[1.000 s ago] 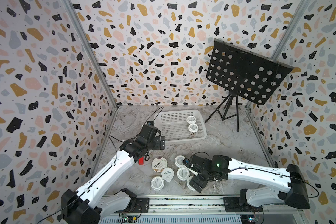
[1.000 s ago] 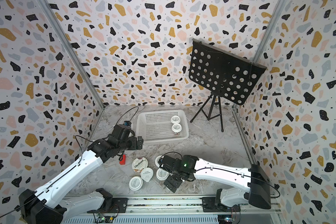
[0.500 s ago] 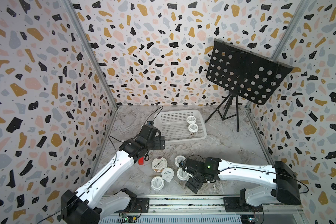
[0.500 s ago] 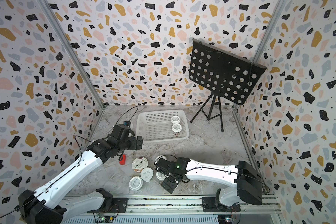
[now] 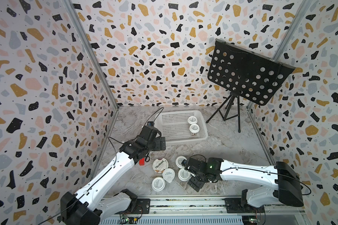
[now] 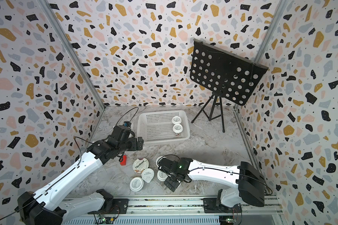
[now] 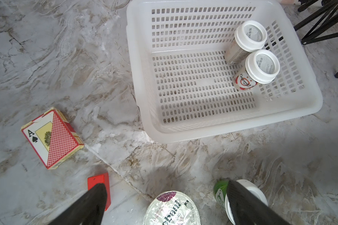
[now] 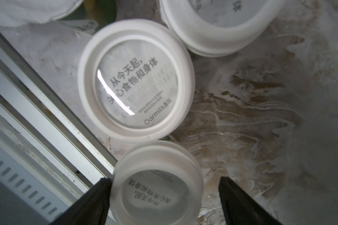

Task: Put the yogurt in the basket
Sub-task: Pick up the yogurt from the center of the board.

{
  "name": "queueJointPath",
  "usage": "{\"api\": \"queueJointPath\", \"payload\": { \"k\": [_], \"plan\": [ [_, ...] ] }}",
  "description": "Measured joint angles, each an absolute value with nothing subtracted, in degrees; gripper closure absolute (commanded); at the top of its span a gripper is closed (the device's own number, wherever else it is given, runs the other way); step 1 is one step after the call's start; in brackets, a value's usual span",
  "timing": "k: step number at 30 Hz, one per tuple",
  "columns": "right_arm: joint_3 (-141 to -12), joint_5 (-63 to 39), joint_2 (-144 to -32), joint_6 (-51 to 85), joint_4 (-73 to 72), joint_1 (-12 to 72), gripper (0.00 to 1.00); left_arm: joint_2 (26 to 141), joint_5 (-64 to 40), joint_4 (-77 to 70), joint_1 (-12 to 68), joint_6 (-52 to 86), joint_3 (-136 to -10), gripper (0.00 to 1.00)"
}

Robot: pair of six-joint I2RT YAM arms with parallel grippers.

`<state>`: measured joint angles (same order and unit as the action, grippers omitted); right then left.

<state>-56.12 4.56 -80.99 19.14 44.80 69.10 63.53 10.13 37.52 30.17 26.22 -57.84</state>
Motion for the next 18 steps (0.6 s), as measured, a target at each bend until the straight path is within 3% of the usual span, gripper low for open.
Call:
{"api": "queueJointPath", "payload": {
  "k": [18],
  "plan": [
    [-52.1, 6.3, -76.3, 19.7, 43.9, 62.1, 0.06, 63.5, 9.9, 37.5, 30.2, 26.4, -57.7, 0.0]
  ]
}}
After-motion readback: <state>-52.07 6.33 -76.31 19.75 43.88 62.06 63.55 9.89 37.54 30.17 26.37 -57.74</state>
